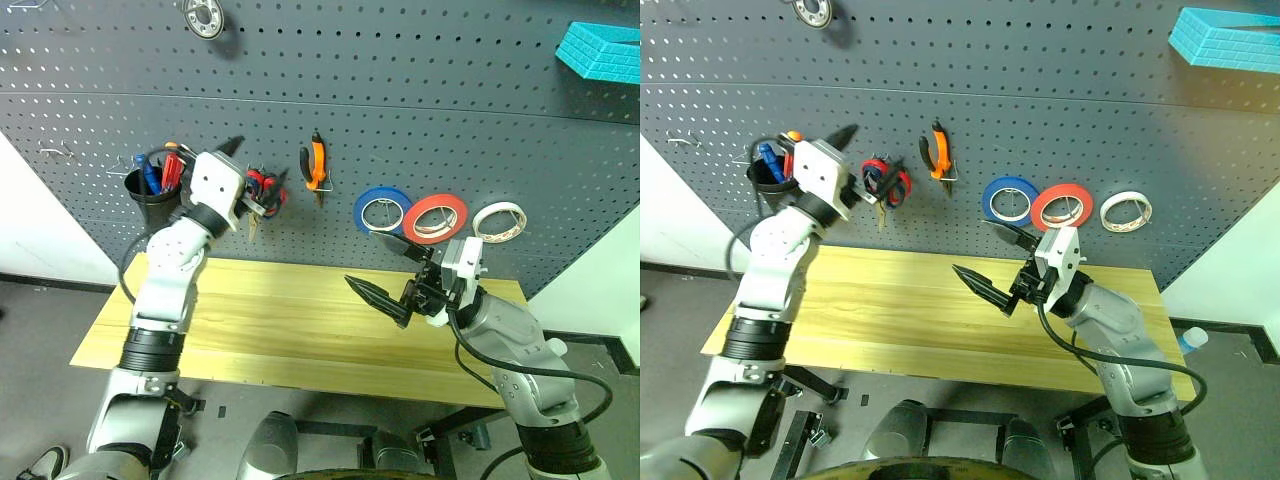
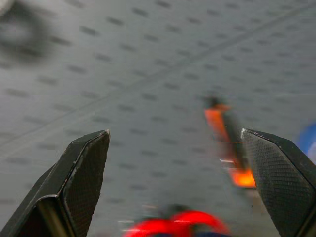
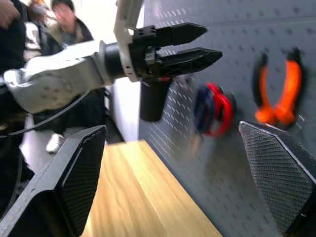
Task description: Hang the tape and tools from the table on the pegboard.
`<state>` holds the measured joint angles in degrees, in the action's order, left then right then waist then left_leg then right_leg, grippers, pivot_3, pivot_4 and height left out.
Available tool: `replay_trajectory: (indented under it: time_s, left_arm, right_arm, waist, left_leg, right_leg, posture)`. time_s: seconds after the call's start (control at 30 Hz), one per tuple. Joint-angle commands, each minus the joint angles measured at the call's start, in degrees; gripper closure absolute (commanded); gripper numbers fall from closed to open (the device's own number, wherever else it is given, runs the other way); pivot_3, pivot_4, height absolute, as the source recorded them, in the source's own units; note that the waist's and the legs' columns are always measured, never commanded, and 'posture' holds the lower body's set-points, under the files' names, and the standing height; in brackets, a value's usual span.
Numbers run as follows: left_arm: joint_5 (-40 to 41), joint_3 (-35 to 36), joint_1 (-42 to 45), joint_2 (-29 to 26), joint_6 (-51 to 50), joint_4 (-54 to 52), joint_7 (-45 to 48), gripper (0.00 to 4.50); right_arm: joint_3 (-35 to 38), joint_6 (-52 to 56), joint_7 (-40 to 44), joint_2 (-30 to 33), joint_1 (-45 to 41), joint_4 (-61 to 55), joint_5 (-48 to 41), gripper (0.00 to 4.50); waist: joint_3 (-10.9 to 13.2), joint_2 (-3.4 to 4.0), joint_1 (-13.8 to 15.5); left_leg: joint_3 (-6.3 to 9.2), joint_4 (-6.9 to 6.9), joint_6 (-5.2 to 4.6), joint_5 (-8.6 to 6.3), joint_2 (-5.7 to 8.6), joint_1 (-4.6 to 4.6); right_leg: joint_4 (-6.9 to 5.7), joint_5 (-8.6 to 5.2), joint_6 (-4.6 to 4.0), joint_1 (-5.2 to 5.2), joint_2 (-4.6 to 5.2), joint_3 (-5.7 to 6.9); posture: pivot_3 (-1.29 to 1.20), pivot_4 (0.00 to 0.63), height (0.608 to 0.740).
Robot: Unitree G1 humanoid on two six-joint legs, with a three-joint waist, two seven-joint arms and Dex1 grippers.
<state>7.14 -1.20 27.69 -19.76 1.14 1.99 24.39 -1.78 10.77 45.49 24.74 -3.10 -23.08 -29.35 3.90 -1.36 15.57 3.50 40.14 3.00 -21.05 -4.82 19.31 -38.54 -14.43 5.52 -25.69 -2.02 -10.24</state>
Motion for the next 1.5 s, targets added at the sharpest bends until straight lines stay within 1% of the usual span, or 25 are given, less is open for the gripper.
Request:
replay_trajectory:
  time_s: [0.03,0.1,0.2,0.23,0.3,0.47,0.6,0.67,0.73,0.8,0.93,1.23,1.5]
  left_arm:
    - [1.73,-1.84,0.01,0.44,-3.58,-1.11,3.41,0.05]
    - [1.16,-3.39,-1.07,-0.31,-4.14,0.03,6.13,0.05]
    - [1.61,-4.82,-2.22,-0.56,-7.37,1.12,9.03,0.05]
    - [1.92,-5.43,-2.61,-0.68,-9.26,1.47,10.22,0.05]
    - [0.79,-6.93,-3.42,-0.98,-8.51,2.46,12.14,0.05]
    - [0.04,-9.30,-3.67,-0.26,-10.44,4.71,14.38,0.05]
    - [-1.69,-11.30,-4.31,-1.01,-11.64,6.17,16.04,0.05]
    - [-2.67,-12.64,-5.36,-1.68,-14.12,6.52,16.69,0.05]
    - [-5.23,-14.26,-6.21,-2.32,-14.17,7.21,16.34,0.05]
    - [-6.13,-14.70,-6.70,-2.33,-14.56,7.37,15.99,0.05]
    - [-5.70,-13.47,-7.41,-0.45,-16.06,6.71,13.75,0.05]
    - [-6.36,-13.72,-8.59,1.30,-15.79,6.59,11.41,0.05]
    - [-6.76,-13.42,-8.38,1.56,-15.30,7.21,10.36,0.05]
  right_arm:
    - [1.99,-1.72,0.60,1.79,0.61,0.19,1.35,0.00]
    - [2.04,-1.84,0.65,2.89,1.79,0.39,2.59,0.00]
    - [2.63,-2.55,0.56,3.87,3.14,1.29,3.49,0.00]
    - [2.85,-2.73,0.40,4.10,3.55,1.70,3.89,0.00]
    - [2.51,-3.02,0.24,4.72,4.13,2.87,5.76,0.00]
    - [-0.58,-4.02,0.35,6.18,4.70,6.38,11.84,0.00]
    - [-2.71,-4.39,0.21,6.17,4.97,8.32,14.82,0.00]
    - [-3.69,-4.64,0.19,6.19,4.92,9.29,16.23,0.00]
    - [-4.01,-4.70,0.13,5.85,4.21,10.05,16.67,0.00]
    - [-4.15,-4.83,0.19,5.54,3.46,10.94,16.90,0.00]
    - [-5.36,-2.51,0.28,5.37,1.92,12.91,17.78,0.00]
    - [-7.54,-2.84,1.19,4.93,-0.32,15.70,18.81,0.00]
    - [-8.06,-2.85,1.88,4.62,-1.18,16.11,18.91,0.00]
  waist:
    - [0.00,0.00,-0.63]
    - [-0.06,0.06,-0.95]
    - [-0.13,0.16,-1.46]
    - [-0.13,0.17,-2.08]
    - [-0.14,0.18,-2.53]
    - [-0.15,0.18,-3.86]
    - [-0.18,0.23,-4.47]
    - [-0.23,0.28,-4.71]
    - [-0.25,0.32,-5.25]
    - [-0.25,0.32,-5.51]
    - [-0.26,0.33,-5.44]
    - [-0.29,0.36,-5.20]
    - [-0.33,0.41,-4.91]
  left_leg:
    - [0.01,0.00,0.00,0.00,0.00,0.01]
    - [0.01,0.00,0.00,0.00,0.00,0.03]
    - [0.01,0.00,-0.01,-0.01,0.00,0.00]
    - [0.01,0.00,-0.01,-0.01,0.00,0.00]
    - [0.02,0.00,-0.01,0.00,0.00,-0.01]
    - [0.02,0.02,-0.01,0.00,0.00,-0.02]
    - [0.02,0.00,-0.02,-0.01,0.00,-0.03]
    - [0.02,0.00,-0.02,-0.01,0.00,-0.04]
    - [0.02,0.00,-0.02,-0.01,0.00,-0.04]
    - [0.02,0.00,-0.02,-0.01,0.00,-0.04]
    - [0.02,0.01,-0.02,0.00,0.00,-0.04]
    - [0.03,0.00,-0.02,0.00,0.00,-0.03]
    - [0.03,0.00,-0.02,0.00,0.01,-0.04]
  right_leg:
    - [0.00,0.00,0.00,0.00,0.00,0.00]
    - [0.01,0.00,0.00,0.07,0.00,0.00]
    - [0.06,-0.01,0.00,0.19,0.00,0.00]
    - [0.06,-0.01,0.00,0.20,0.00,0.00]
    - [0.05,-0.01,0.00,0.22,0.00,0.00]
    - [0.06,-0.01,0.00,0.25,0.00,-0.01]
    - [0.06,-0.01,0.01,0.24,0.00,-0.01]
    - [0.06,-0.01,0.01,0.25,0.00,-0.01]
    - [0.06,-0.01,0.01,0.26,0.00,-0.02]
    - [0.06,-0.02,0.01,0.26,0.00,-0.02]
    - [0.05,-0.01,0.00,0.26,0.00,-0.02]
    - [0.05,-0.01,0.00,0.26,0.00,-0.02]
    - [0.03,-0.02,0.01,0.26,0.00,-0.02]
  posture:
    - [0.30,0.000,0.677]
    - [0.29,0.000,0.677]
    - [0.28,0.000,0.677]
    - [0.28,0.000,0.677]
    - [0.27,0.000,0.677]
    - [0.26,0.000,0.677]
    - [0.26,0.000,0.677]
    - [0.26,0.000,0.677]
    - [0.27,0.000,0.677]
    - [0.28,0.000,0.677]
    - [0.30,0.000,0.677]
    - [0.33,0.000,0.677]
    - [0.34,0.000,0.677]
